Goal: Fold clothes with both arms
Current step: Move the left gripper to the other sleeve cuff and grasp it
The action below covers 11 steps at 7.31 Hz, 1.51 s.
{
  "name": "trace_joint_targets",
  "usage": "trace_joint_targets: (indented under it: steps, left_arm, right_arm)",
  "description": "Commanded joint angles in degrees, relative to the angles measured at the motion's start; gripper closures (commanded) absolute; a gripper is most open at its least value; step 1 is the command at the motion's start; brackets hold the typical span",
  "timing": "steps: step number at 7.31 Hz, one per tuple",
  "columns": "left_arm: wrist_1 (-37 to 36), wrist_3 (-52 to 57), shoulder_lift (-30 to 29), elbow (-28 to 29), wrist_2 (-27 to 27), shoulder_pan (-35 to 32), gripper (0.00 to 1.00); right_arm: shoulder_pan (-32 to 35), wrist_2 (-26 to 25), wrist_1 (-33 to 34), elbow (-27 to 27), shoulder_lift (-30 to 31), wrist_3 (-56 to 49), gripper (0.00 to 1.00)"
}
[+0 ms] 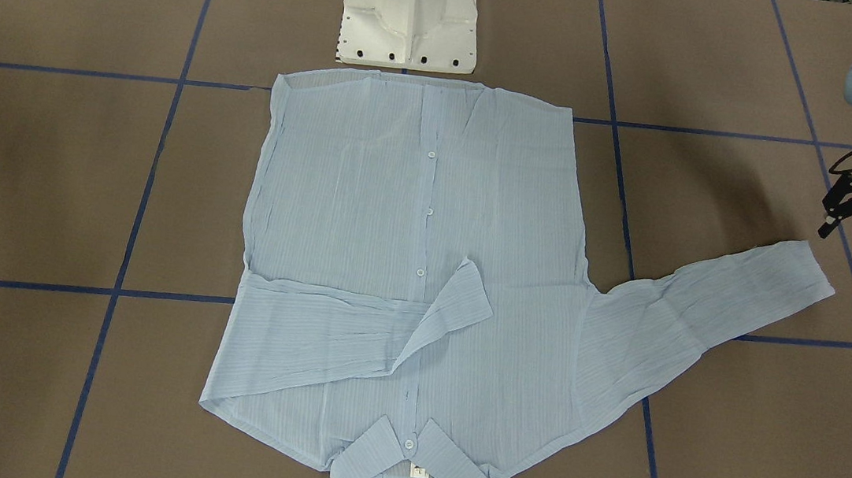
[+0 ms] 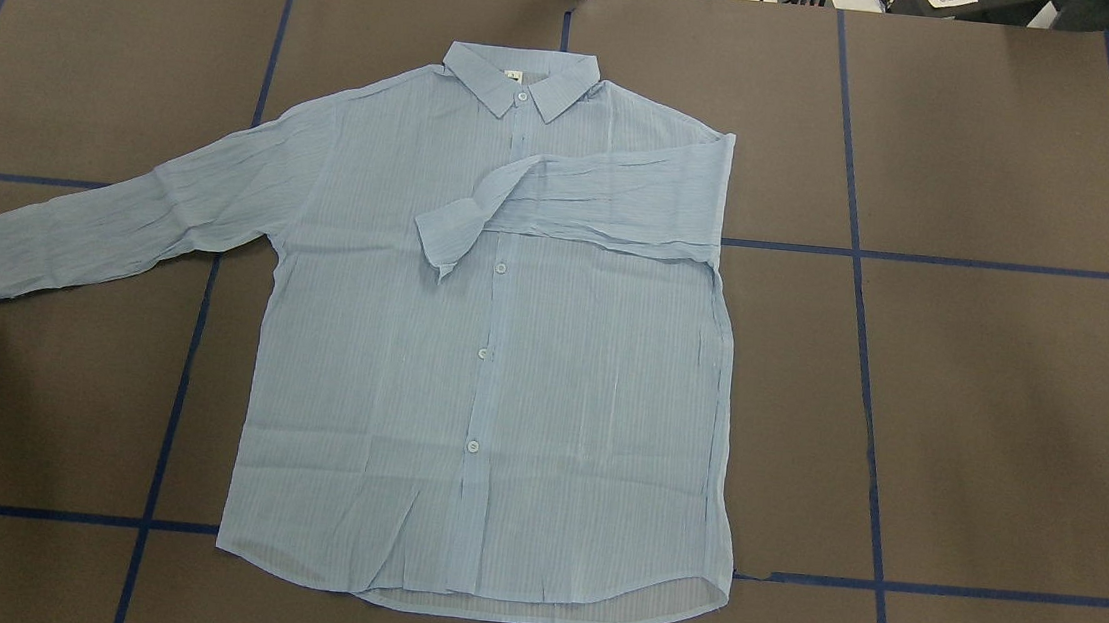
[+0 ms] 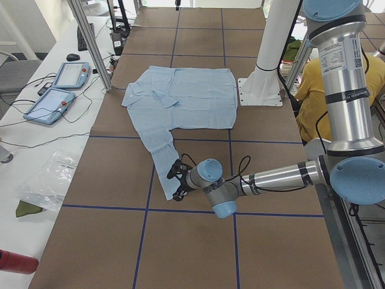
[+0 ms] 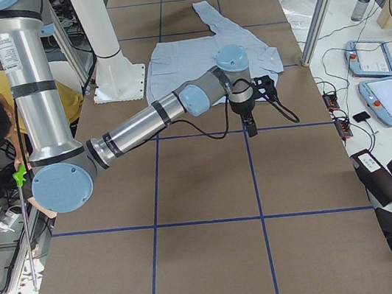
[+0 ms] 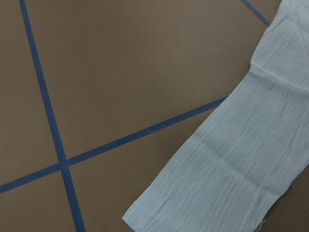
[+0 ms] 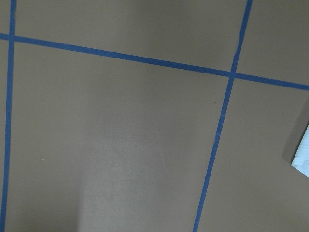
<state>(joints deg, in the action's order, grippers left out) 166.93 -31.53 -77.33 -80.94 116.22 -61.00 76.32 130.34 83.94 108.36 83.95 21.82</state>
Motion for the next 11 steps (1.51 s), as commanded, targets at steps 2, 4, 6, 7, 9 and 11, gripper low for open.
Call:
trace_joint_targets:
  steps: [2,4,6,7,9,11]
  left_arm:
    - [0.0,-0.2,-0.6,1.2,-1.3,3.8,0.21]
    - [0.1,0.2,-0.6,1.5,-1.3,5.2,0.21]
    - [0.1,0.2,-0.6,1.7,-2.6,6.7,0.29]
    - [0.1,0.3,-0.5,1.8,-3.1,7.1,0.30]
    - [0.2,0.4,-0.3,1.9,-3.1,7.1,0.44]
    - [0.1,1.6,0.0,1.9,-3.1,7.1,0.60]
  right_arm:
    - [0.0,-0.1,-1.4,-0.4,0.7,0.0,0.00]
    - [0.0,-0.1,-1.4,-0.4,0.8,0.0,0.00]
    - [0.0,-0.2,-1.4,-0.3,1.0,0.0,0.00]
    - [0.0,-0.2,-1.4,-0.3,1.1,0.0,0.00]
    - [0.0,-0.2,-1.4,-0.3,1.1,0.0,0.00]
    - [0.0,-0.1,-1.4,-0.3,1.1,0.0,0.00]
